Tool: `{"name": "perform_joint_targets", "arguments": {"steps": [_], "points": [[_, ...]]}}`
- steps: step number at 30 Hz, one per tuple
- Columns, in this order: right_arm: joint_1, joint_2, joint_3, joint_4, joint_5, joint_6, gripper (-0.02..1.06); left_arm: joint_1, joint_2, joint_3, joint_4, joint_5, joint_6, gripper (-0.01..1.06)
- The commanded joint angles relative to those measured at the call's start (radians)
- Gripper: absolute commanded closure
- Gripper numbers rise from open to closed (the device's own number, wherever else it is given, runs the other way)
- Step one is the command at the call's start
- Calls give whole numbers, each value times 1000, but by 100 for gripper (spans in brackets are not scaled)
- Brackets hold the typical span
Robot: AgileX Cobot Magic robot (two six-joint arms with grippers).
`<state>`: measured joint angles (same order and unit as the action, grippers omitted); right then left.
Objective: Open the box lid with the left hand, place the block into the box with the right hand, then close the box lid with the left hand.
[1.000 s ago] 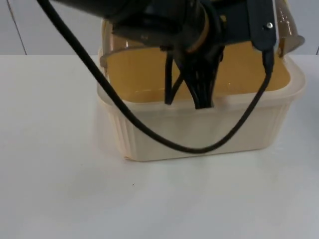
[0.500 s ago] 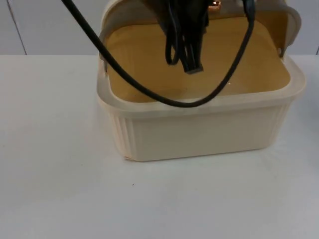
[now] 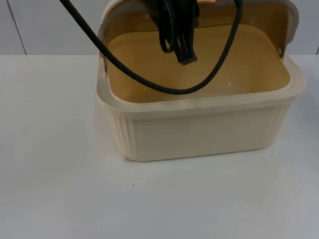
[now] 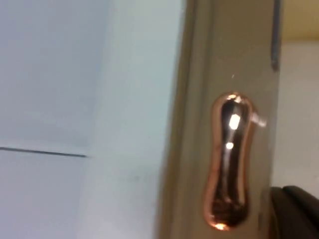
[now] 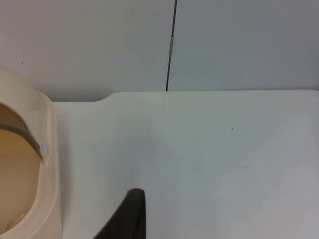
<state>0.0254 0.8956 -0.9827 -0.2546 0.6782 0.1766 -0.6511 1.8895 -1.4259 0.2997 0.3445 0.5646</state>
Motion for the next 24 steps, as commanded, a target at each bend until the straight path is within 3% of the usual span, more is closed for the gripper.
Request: {"name": "perform_joint_targets", "arguments": {"steps": [1,2,6,10,18,21,23,24], "points": [[-1,-4,-6,-2,-9,-5,0,-13,-31,-5,-104,81,-6,105],[-1,-4,-6,-2,-9,-5,0,-13,-31,-5,-104,81,-6,105],[-1,-4,-6,-2,-9,-5,0,-39,-122,-5,-233,210,12,105],[-1,-4,-6,-2,-9,-5,0,-37,-223,-5,-343,254,12,105],[-1,-4,-6,2,-9,-3,0,-13,-456,-5,-333,173,-74,105],[-1,-4,-6,2,-9,6,0,110,-567,-5,-330,130,-180,105],[-1,-4,-6,4,-9,6,0,242,-612,-3,-330,121,-276,105],[-1,-4,-6,4,-9,6,0,242,-612,-3,-330,121,-276,105]]}}
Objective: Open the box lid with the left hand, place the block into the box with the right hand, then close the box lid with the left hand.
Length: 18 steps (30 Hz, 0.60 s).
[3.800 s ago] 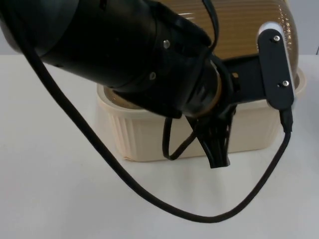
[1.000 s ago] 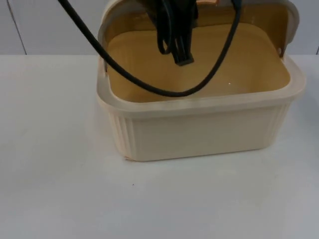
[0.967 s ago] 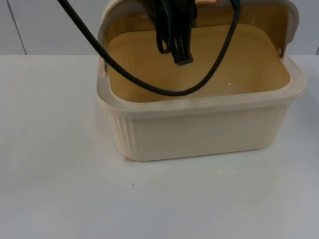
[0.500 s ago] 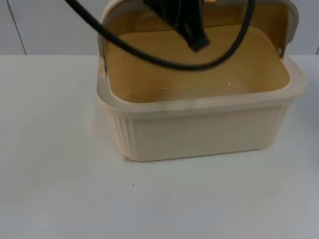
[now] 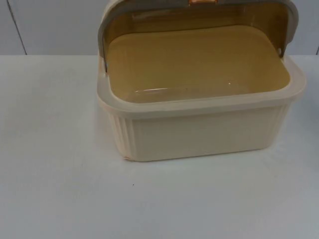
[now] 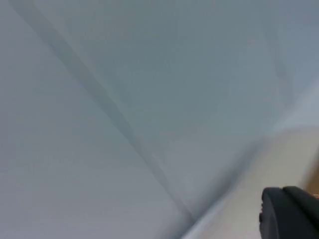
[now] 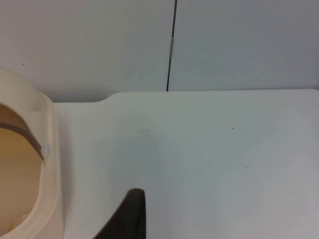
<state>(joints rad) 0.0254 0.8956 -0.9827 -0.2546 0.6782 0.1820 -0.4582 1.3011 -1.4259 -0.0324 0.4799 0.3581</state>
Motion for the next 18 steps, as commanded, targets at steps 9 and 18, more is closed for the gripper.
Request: {"name": "perform_joint_targets", "arguments": {"steps": [9,18], "points": [[-1,-4,-6,6,-17,1,0,490,-62,183,-17,-15,-305,105],[-1,-4,-6,6,-17,1,0,494,-108,392,-6,-112,-319,87]]}}
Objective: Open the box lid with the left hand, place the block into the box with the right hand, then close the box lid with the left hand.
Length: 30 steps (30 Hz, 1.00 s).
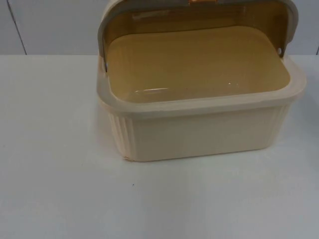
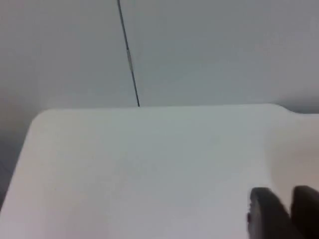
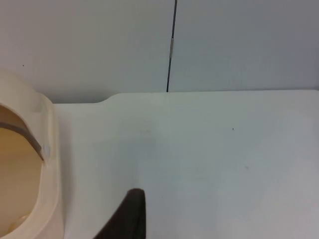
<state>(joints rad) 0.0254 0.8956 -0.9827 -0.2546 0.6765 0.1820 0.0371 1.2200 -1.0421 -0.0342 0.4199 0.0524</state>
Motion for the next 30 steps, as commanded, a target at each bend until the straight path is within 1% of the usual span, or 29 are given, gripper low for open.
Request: {"name": "perform_joint_targets", "arguments": {"steps": [1,3,4,5,6,8,11,12,16,19,22,27,30], "points": [[-1,-4,-6,6,-15,1,0,-1,-34,9,12,-52,-9,75],[-1,-4,-6,6,-15,1,0,-1,-50,9,43,-42,-4,40],[-1,-4,-6,6,-18,1,0,-1,-55,9,43,-37,-6,15],[-1,-4,-6,6,-18,1,0,-1,-55,9,43,-37,-6,15],[-1,-4,-6,6,-20,1,0,-1,-59,9,34,-35,-13,0],[-1,-4,-6,6,-22,1,0,-1,-66,9,11,-35,-13,0],[-1,-4,-6,6,-22,1,0,-1,-70,9,-32,-9,-23,0],[-1,-4,-6,6,-22,1,0,-1,-70,9,-32,-9,-23,0],[-1,-4,-6,6,-8,1,0,-1,-70,9,-28,42,-28,0],[-1,-4,2,6,-7,5,0,-1,-70,9,-18,47,-28,0],[-1,2,33,6,-11,17,0,-1,-70,9,-18,47,-28,0],[-1,46,109,6,-19,85,0,-1,-70,9,-18,58,-28,0],[-1,121,122,4,12,94,0,-1,-70,9,-18,64,-28,0]]}}
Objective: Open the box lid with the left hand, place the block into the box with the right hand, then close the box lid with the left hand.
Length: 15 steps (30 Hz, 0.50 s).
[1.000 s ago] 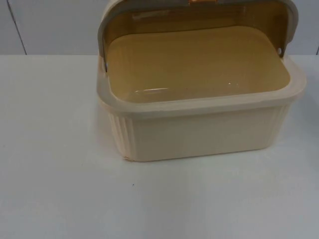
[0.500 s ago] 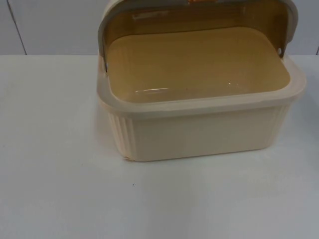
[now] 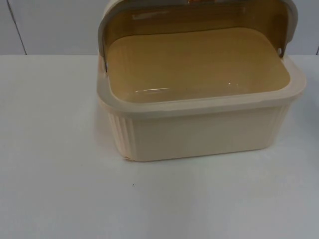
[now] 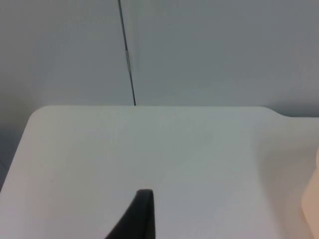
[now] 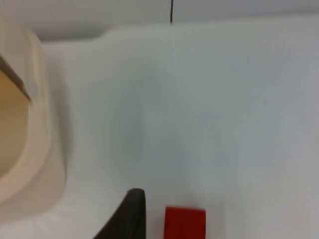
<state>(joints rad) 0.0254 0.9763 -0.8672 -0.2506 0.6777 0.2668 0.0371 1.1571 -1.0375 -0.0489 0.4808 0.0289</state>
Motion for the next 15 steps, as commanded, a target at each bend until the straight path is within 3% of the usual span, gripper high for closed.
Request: {"name": "perform_joint_targets", "arguments": {"steps": [1,6,15], "points": [[-1,40,6,0,11,10,0,-1,-7,4,-3,3,-5,0],[-1,196,6,59,-6,21,0,-1,-7,4,-3,-8,-5,0],[-4,466,6,70,-13,31,0,-1,-7,4,-3,-14,-5,0]]}}
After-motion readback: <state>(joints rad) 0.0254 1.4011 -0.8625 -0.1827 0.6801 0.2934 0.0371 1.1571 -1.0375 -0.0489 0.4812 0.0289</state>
